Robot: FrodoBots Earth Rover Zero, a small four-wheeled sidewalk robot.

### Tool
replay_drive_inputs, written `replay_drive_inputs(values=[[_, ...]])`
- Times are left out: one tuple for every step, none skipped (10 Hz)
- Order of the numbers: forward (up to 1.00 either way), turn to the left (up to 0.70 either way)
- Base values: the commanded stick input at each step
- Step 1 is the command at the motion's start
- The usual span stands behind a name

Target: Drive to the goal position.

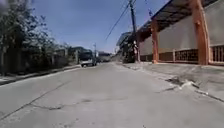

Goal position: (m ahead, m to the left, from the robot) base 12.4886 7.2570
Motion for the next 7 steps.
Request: replay_drive_inputs(values=[[1.00,-0.38],[1.00,-0.38],[1.00,-0.37],[1.00,-0.35],[0.98,0.02],[0.91,0.02],[0.00,0.00]])
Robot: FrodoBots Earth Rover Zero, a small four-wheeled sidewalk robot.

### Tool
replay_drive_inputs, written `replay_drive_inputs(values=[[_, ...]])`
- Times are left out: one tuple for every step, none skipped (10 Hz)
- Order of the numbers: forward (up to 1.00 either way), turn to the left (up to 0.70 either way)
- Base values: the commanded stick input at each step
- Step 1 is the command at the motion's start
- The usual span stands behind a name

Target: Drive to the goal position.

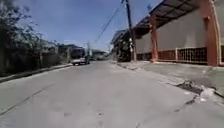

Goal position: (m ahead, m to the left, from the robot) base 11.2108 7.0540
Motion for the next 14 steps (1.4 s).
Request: replay_drive_inputs(values=[[0.00,0.00],[0.00,0.00],[0.00,0.00],[0.00,0.00],[0.00,0.00],[0.00,0.00],[0.00,0.00],[0.00,0.00],[0.23,0.01],[0.58,0.02],[1.00,0.02],[1.00,0.02],[1.00,0.02],[1.00,0.02]])
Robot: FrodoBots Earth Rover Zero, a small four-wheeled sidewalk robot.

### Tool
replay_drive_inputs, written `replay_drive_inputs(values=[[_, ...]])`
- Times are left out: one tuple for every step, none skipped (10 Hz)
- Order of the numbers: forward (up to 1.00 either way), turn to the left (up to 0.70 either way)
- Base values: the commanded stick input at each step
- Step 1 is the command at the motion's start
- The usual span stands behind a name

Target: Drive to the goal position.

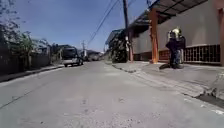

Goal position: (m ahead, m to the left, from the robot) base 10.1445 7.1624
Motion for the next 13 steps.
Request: replay_drive_inputs(values=[[1.00,0.02],[1.00,0.02],[1.00,0.02],[1.00,0.02],[1.00,0.02],[1.00,0.02],[1.00,0.02],[1.00,0.02],[1.00,0.02],[1.00,0.02],[1.00,0.02],[1.00,0.02],[1.00,0.02]])
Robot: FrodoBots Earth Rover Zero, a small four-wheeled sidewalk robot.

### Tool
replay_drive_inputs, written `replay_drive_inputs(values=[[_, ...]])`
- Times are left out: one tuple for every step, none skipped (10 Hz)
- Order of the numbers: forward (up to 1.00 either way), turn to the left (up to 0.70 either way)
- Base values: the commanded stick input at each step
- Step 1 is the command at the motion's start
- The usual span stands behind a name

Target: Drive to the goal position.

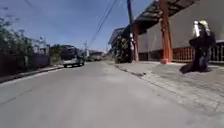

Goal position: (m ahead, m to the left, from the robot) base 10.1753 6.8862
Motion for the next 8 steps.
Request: replay_drive_inputs(values=[[1.00,0.02],[1.00,0.02],[0.96,0.02],[0.86,0.02],[0.71,0.02],[0.00,0.00],[0.00,0.00],[0.00,0.00]])
